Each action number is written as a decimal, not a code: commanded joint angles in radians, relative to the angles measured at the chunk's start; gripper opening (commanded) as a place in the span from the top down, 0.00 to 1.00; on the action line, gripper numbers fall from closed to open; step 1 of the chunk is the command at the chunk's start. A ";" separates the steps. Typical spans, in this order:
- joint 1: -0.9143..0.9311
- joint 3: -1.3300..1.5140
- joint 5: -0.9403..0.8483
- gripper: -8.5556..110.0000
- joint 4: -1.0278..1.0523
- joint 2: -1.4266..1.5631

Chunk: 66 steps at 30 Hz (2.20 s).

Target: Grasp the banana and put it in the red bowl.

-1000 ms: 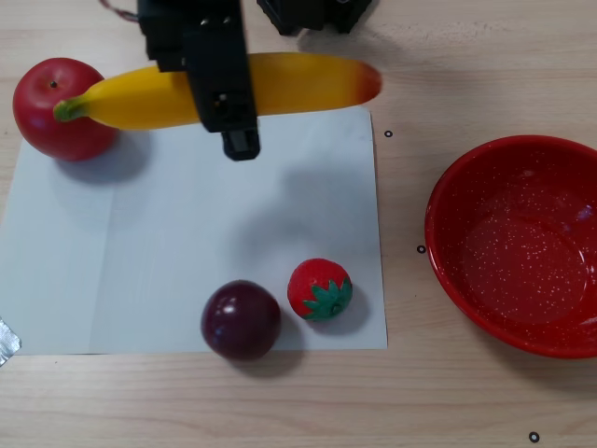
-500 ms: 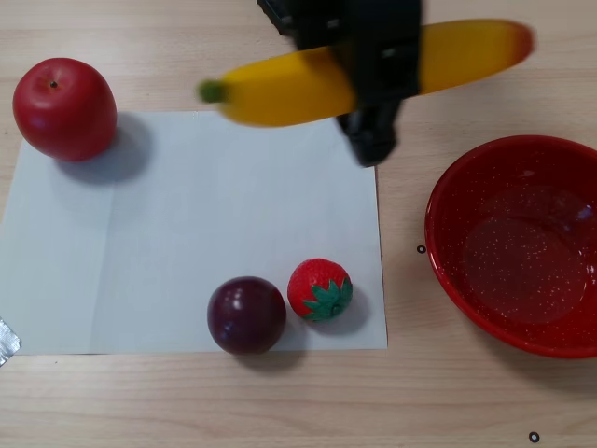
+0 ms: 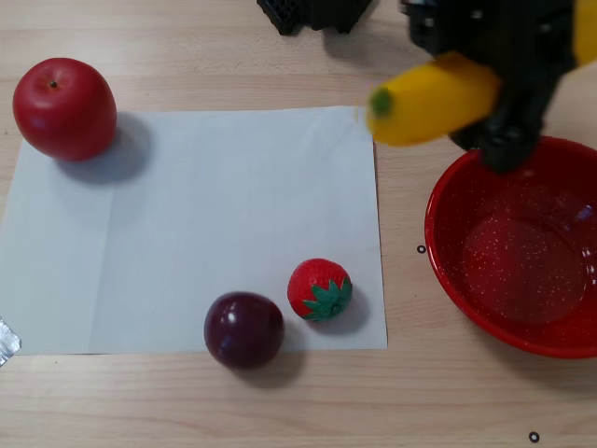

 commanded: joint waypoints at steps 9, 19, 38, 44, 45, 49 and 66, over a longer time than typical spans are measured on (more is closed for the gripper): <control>0.066 0.172 0.031 0.91 -0.341 0.118; 0.080 0.233 0.074 0.71 -0.403 0.067; 0.052 0.144 0.048 0.82 -0.310 0.084; 0.017 0.152 0.051 0.93 -0.252 0.150; 0.011 0.155 0.054 0.93 -0.236 0.163; -0.023 0.161 0.051 0.93 -0.170 0.218; -0.319 0.515 0.089 0.93 -0.097 0.660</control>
